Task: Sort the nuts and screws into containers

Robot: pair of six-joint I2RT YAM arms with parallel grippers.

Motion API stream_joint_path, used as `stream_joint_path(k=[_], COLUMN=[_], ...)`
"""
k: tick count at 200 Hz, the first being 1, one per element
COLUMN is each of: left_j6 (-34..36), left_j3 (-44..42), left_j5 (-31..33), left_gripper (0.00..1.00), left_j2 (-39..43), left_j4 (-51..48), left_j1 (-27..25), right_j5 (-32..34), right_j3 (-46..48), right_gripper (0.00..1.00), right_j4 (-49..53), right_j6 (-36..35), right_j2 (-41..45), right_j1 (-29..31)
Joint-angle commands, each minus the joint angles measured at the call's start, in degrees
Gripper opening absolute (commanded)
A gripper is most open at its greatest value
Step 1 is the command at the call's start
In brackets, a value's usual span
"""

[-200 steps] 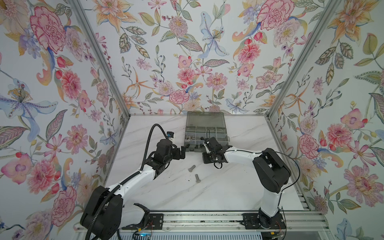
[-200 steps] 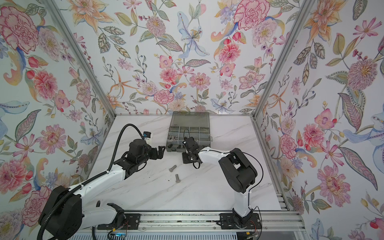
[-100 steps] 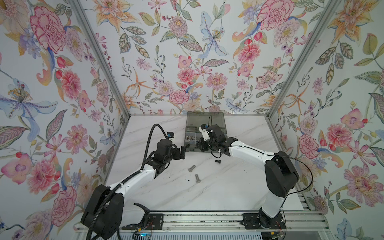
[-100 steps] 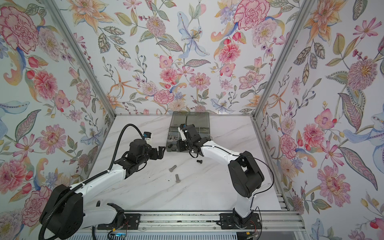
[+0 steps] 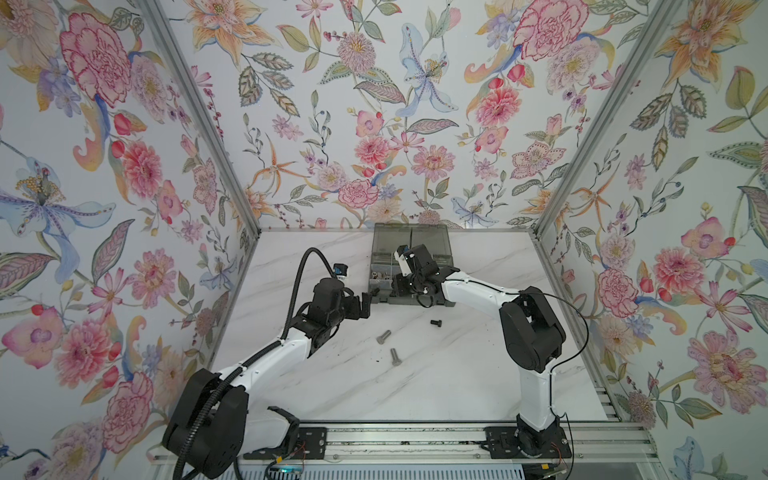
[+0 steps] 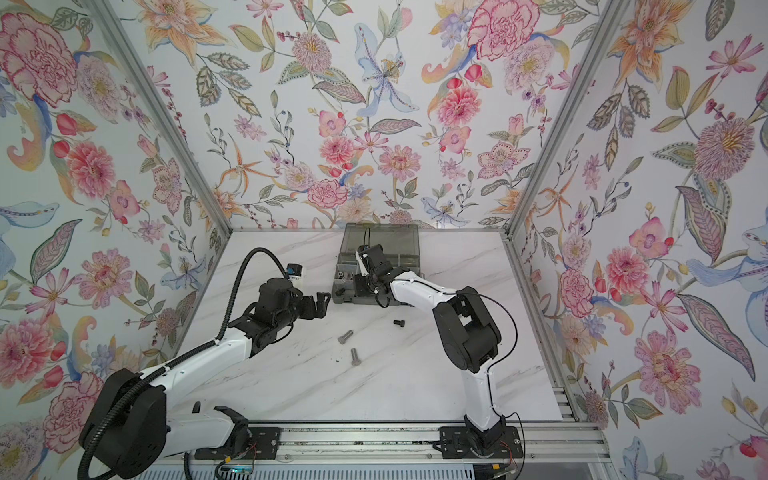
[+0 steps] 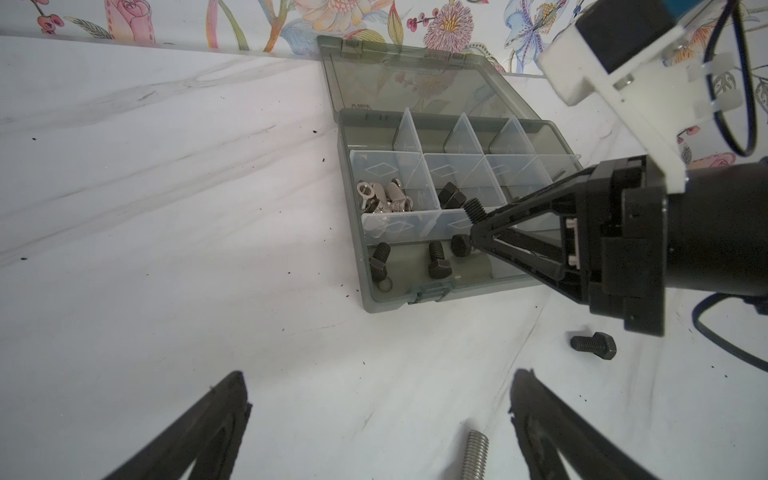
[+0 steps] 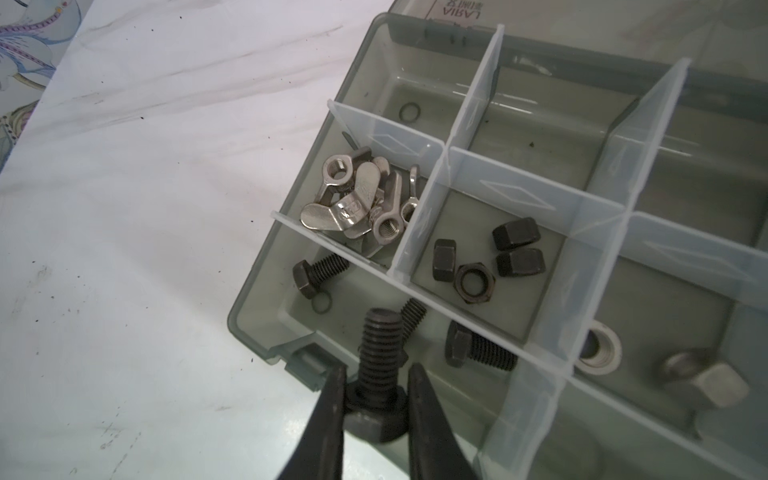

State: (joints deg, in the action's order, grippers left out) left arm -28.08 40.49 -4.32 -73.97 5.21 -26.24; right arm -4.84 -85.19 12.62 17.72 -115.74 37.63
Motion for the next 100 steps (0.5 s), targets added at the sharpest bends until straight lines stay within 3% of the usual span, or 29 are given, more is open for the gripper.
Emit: stream_joint_path(k=[1, 100], left_j6=[-0.6, -1.2], left_j3=[0.0, 0.5], left_j5=[-0.7, -1.0], left_gripper=[0.99, 0.99], left_j2=[-0.8, -1.4], left_j4=[0.6, 0.7], left_j1=[0.7, 0.7], right_j5=[1.6, 1.5], right_j3=[-2.1, -1.8], right_gripper=[0.09, 0.28], right_j4=[0.8, 1.1], right_j6=[-0.9, -0.9], right_j2=[-1.0, -2.3], right_j1=[-0.1, -0.2])
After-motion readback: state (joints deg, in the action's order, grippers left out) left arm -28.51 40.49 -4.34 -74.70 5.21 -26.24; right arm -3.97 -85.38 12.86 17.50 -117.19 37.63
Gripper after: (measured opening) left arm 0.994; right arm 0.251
